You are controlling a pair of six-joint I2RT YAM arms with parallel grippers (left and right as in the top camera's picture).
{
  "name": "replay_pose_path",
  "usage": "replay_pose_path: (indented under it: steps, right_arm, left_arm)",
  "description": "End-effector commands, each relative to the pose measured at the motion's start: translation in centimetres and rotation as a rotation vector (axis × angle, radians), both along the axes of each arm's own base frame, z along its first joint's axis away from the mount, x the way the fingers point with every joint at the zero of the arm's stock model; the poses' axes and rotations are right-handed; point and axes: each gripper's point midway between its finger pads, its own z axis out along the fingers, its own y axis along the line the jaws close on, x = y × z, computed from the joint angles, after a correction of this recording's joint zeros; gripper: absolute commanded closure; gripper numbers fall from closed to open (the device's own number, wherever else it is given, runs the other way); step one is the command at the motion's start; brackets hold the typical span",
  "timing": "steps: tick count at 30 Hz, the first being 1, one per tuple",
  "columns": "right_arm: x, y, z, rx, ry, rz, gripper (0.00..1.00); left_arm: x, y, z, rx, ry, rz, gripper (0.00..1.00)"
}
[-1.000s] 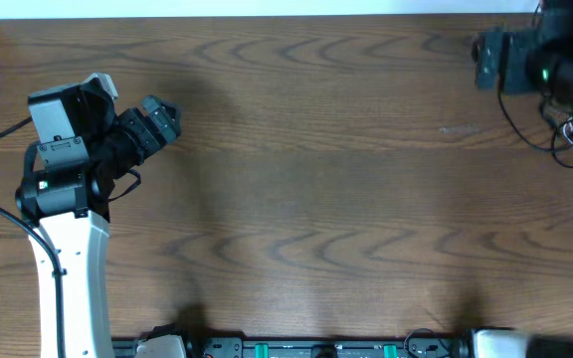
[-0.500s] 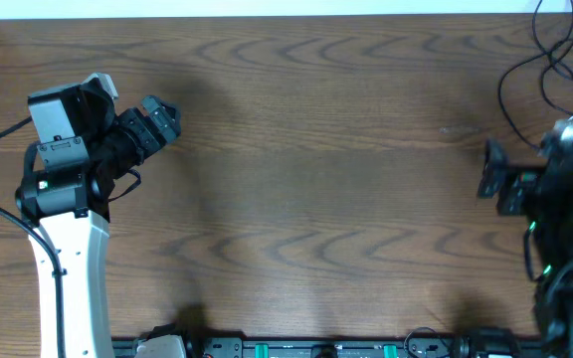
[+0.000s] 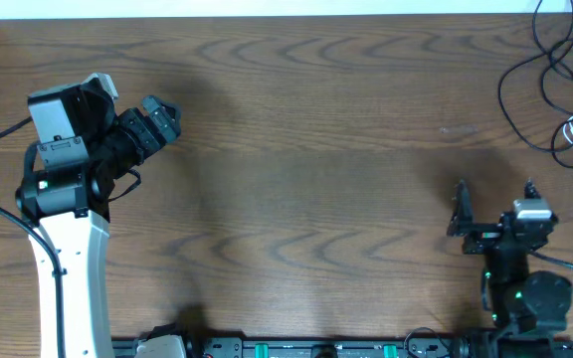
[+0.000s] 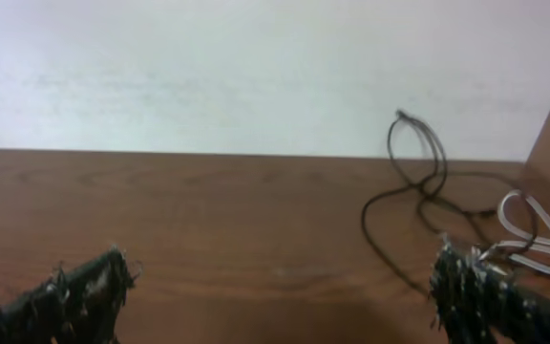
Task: Untangle cables
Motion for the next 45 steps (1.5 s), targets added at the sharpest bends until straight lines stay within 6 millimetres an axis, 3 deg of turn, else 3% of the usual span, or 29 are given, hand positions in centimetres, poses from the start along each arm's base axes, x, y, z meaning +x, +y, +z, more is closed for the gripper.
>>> replay_pose_path:
  steps: [1, 9, 13, 45]
  right_arm:
    - [-0.1, 0.4, -1.6, 0.082, -0.014, 0.013, 0.01]
    - [-0.2, 1.0, -5.0, 0.101, 0.01, 0.038, 0.01]
    - [-0.2, 1.1, -5.5, 0.098, 0.032, 0.042, 0.01]
    - [-0.2, 1.1, -5.5, 0.089, 0.032, 0.042, 0.01]
  left_arm:
    - [0.2, 0.2, 0.9, 0.018, -0.023, -0.001, 0.02]
    - [0.2, 0.2, 0.9, 0.018, -0.022, -0.002, 0.02]
    - [0.2, 0.2, 0.9, 0.018, -0.022, -0.002, 0.02]
    - [0.2, 0.3, 0.8, 0.022, -0.018, 0.003, 0.02]
